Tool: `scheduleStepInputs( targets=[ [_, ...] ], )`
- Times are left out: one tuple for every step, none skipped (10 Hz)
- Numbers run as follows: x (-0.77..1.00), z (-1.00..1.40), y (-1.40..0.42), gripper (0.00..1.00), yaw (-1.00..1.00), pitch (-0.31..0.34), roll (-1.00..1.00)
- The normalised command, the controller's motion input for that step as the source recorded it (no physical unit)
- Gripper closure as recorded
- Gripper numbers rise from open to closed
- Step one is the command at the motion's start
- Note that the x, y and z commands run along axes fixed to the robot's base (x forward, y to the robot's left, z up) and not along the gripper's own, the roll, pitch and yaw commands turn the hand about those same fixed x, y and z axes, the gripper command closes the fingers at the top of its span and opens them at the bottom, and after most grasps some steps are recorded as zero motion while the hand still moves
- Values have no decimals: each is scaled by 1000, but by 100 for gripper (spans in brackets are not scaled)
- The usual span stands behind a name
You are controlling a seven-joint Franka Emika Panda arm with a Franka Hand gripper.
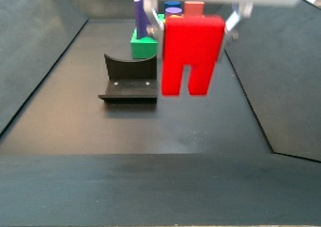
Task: Pick up the double-square object. Move up. Move to above the board. Insert the double-square object.
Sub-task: Move to above the board.
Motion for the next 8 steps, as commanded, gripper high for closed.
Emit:
scheduleStepInputs(
  targets=[
    [161, 1000, -85, 100, 34, 111, 69],
    [139, 1000, -78, 100, 34, 114, 73],
    [112, 1000, -68, 100, 37, 114, 84],
    [84, 921, -59, 100, 36, 112, 87],
    [46, 727, -37, 100, 35, 106, 76],
    [33, 627, -29, 100, 31, 104, 69],
    [20, 429, -22, 100, 32, 101, 70],
    [14, 277, -20, 100, 36, 104, 79]
  ],
)
